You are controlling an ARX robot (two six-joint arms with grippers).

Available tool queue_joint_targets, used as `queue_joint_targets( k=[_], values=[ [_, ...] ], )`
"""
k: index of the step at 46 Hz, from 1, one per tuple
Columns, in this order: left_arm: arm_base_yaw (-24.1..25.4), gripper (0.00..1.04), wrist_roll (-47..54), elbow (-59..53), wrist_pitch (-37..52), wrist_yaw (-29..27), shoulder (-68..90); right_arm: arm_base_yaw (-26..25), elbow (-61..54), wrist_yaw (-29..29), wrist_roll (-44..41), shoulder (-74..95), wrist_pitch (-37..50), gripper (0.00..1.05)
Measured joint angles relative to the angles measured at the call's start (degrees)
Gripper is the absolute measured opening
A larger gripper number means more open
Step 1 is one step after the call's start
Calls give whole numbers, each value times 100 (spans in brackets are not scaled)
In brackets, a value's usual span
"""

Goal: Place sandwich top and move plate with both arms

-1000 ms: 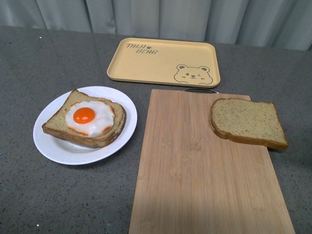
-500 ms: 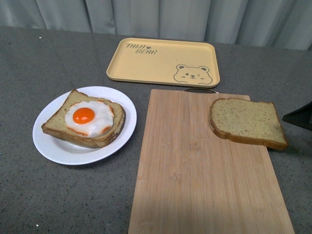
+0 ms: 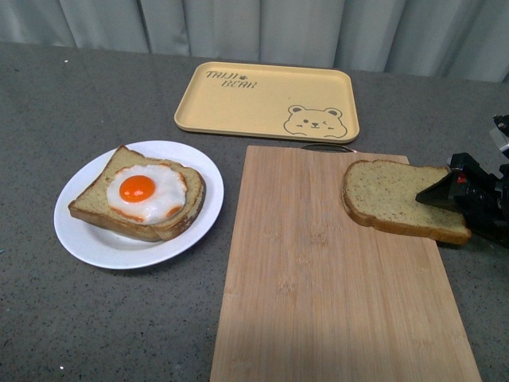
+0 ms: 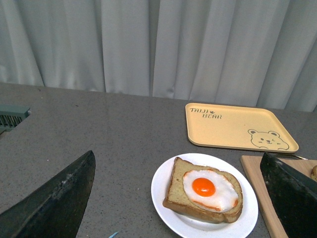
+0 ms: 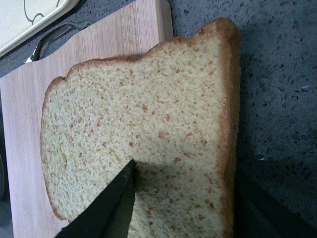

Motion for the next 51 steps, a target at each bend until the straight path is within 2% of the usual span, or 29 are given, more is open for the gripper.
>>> queue_joint_targets(
  k=[5, 12, 14, 21, 25, 30, 37, 46, 51],
  values=[
    [0, 98, 0, 0, 0, 0, 0, -7, 15, -2, 85, -55, -55, 33],
    [0, 98, 0, 0, 0, 0, 0, -122, 13, -79, 157, -367, -308, 5],
    [0, 98, 0, 0, 0, 0, 0, -157, -17, -166, 197, -529, -317, 3],
    [0, 98, 0, 0, 0, 0, 0, -186, -306, -863, 540, -1342, -20, 3],
    [0, 98, 0, 0, 0, 0, 0, 83, -684, -1108, 1189, -1794, 1128, 3],
    [0, 98, 0, 0, 0, 2, 0, 612, -754, -946, 1801, -1928, 1729, 3],
    [0, 98, 0, 0, 0, 0, 0, 1784, -540, -442, 2809, -1370, 2444, 3],
    [0, 98, 0, 0, 0, 2, 0, 2876, 267, 146, 3587, -516, 2570, 3],
    [0, 98, 0, 0, 0, 2, 0, 3187, 699, 269, 3755, -157, 2420, 3]
  ],
)
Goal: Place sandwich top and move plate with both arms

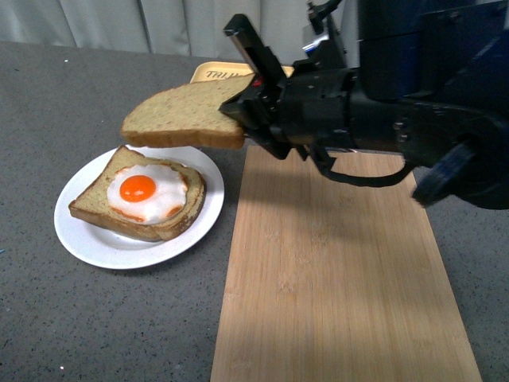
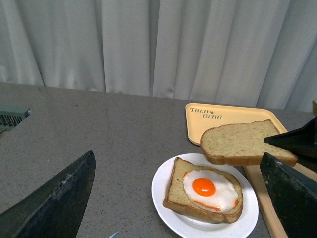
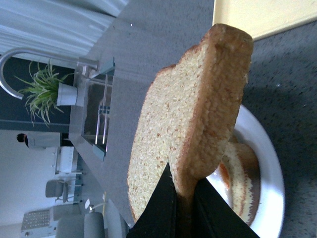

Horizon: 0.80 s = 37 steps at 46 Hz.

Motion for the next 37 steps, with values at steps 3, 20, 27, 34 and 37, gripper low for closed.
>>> queue_joint_targets(
  k=[3, 20, 27, 34, 37],
  values=[
    [0, 98, 0, 0, 0, 0, 0, 170, 240, 66, 85, 190, -131, 3],
    [0, 98, 0, 0, 0, 0, 0, 780, 1189, 376, 186, 739, -1045, 3],
    [0, 98, 0, 0, 0, 0, 0, 918, 1617, 407, 46, 1038, -1394, 3],
    [0, 98, 0, 0, 0, 0, 0, 975, 1700, 402, -76, 1106, -1641, 3],
    [0, 98, 0, 0, 0, 0, 0, 975, 1672, 409, -129, 1104, -1668, 3]
  ],
)
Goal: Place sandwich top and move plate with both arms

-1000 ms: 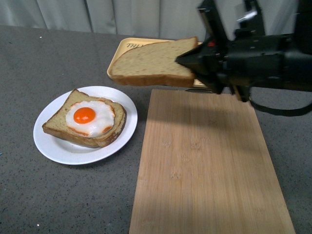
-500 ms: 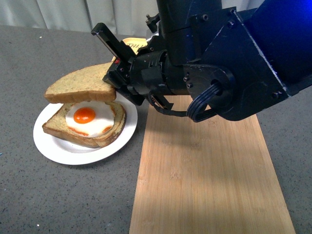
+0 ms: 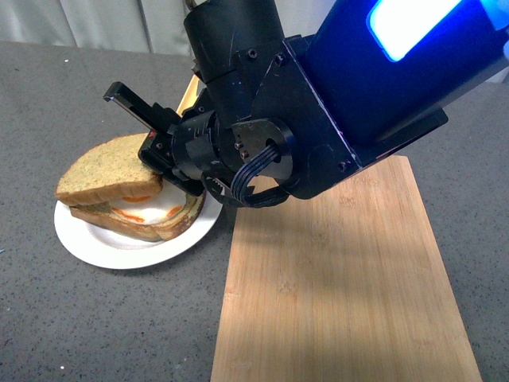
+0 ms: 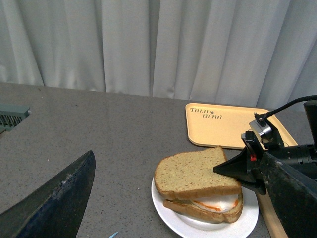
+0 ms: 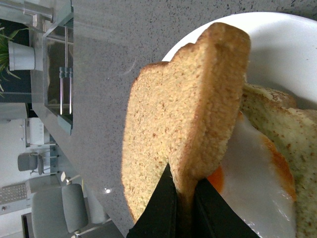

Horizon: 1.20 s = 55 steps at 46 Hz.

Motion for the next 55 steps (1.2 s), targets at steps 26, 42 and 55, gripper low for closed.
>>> queue_joint_targets(
  k=[26, 42, 55],
  values=[
    [0, 98, 0, 0, 0, -2, 0, -525, -1770, 1220, -1023, -1611, 216, 88],
    [0, 98, 0, 0, 0, -7, 2, -1390, -5018, 4468, -5294, -3110, 5375, 34],
    [0, 98, 0, 0, 0, -2, 2, -2260, -6540, 3550, -5606, -4946, 4883, 1]
  ],
)
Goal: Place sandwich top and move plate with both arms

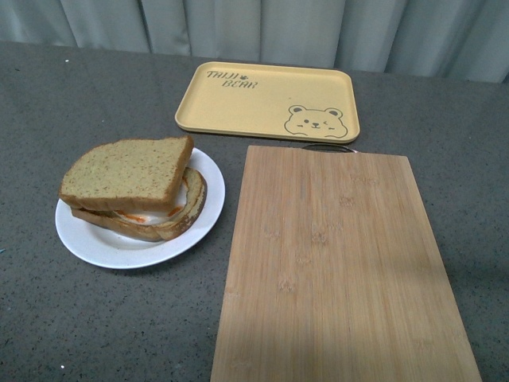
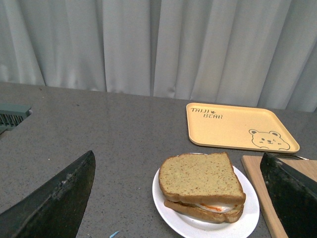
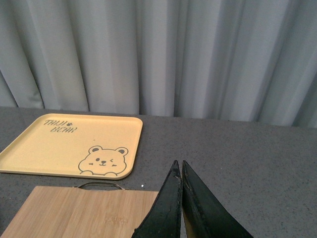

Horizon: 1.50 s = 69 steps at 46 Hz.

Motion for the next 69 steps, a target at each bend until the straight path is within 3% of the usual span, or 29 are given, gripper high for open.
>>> queue_joint_targets(
  k=[12, 18, 27, 30, 33, 43, 69],
  values=[
    [0, 98, 2, 0, 0, 2, 0, -457, -525, -396, -2, -1276, -785, 1],
    [0, 98, 0, 0, 0, 0, 0, -678, -605, -645, -2, -2570, -2002, 1],
    [0, 98, 0, 0, 0, 2, 0, -874, -776, -813, -2, -3462, -2677, 1],
    [0, 98, 0, 0, 0, 2, 0, -1202, -844, -1268, -2, -3825, -2992, 1],
    [0, 98, 0, 0, 0, -2, 0, -1364, -883, -1296, 0, -4179, -3276, 1],
    [0, 98, 0, 0, 0, 0, 0, -1394, -931, -1327, -2, -5274, -4253, 1],
    [0, 98, 0, 0, 0, 0, 0, -1394, -931, -1329, -2, -6773, -5687, 1]
  ],
)
